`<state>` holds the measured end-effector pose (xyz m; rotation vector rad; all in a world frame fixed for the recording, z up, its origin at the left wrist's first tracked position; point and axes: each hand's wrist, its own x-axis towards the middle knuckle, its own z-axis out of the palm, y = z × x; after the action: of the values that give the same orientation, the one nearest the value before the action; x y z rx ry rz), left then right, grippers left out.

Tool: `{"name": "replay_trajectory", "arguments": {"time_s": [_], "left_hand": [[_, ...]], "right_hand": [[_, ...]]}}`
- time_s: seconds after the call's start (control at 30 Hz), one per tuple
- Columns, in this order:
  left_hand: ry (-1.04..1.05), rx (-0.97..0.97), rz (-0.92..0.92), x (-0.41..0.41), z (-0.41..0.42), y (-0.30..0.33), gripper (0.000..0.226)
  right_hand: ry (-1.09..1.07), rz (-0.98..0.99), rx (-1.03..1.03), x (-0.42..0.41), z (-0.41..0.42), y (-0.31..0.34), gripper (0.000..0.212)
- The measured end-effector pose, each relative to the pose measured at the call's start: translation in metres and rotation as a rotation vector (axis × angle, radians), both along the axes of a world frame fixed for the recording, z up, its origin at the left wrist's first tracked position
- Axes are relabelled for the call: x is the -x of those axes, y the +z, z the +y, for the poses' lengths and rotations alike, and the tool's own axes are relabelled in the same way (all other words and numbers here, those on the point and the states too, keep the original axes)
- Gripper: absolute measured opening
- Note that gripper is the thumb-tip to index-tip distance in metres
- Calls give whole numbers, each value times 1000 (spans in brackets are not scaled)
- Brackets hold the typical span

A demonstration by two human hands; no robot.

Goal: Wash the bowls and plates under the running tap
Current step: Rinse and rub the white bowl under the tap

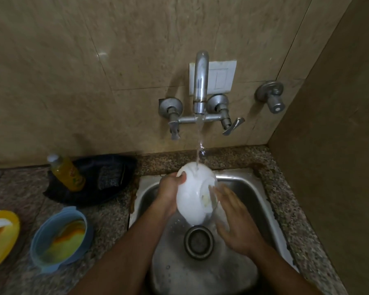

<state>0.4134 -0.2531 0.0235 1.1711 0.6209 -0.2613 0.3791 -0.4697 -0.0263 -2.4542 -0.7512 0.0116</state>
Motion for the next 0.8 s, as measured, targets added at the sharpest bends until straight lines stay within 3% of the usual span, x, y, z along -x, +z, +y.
{"name": "replay_trajectory", "arguments": {"time_s": [0.13, 0.27, 0.4, 0.47, 0.53, 0.63, 0.77, 0.8], "left_hand": [[5, -288, -8, -9, -20, -2, 16], [114, -600, -39, -7, -28, -12, 35], [64, -821, -81, 0, -21, -7, 53], [75, -897, -118, 1, -16, -4, 53], [56, -951, -154, 1, -12, -2, 53], [20, -1019, -180, 5, -12, 3, 53], [55, -1036, -137, -2, -7, 0, 54], [39, -1056, -132, -1, -7, 0, 54]], "right_hand": [[-67, -33, 6, -25, 49, 20, 66], [7, -140, -12, -36, 76, 19, 60], [-400, 90, -234, -54, 88, 28, 59], [-286, -9, -172, -46, 94, 31, 56], [-210, 46, -179, -53, 83, 19, 53], [-469, 305, -304, -71, 80, 16, 48], [-302, 35, -251, -51, 109, 25, 51], [-315, 126, -302, -55, 105, 25, 48]]}}
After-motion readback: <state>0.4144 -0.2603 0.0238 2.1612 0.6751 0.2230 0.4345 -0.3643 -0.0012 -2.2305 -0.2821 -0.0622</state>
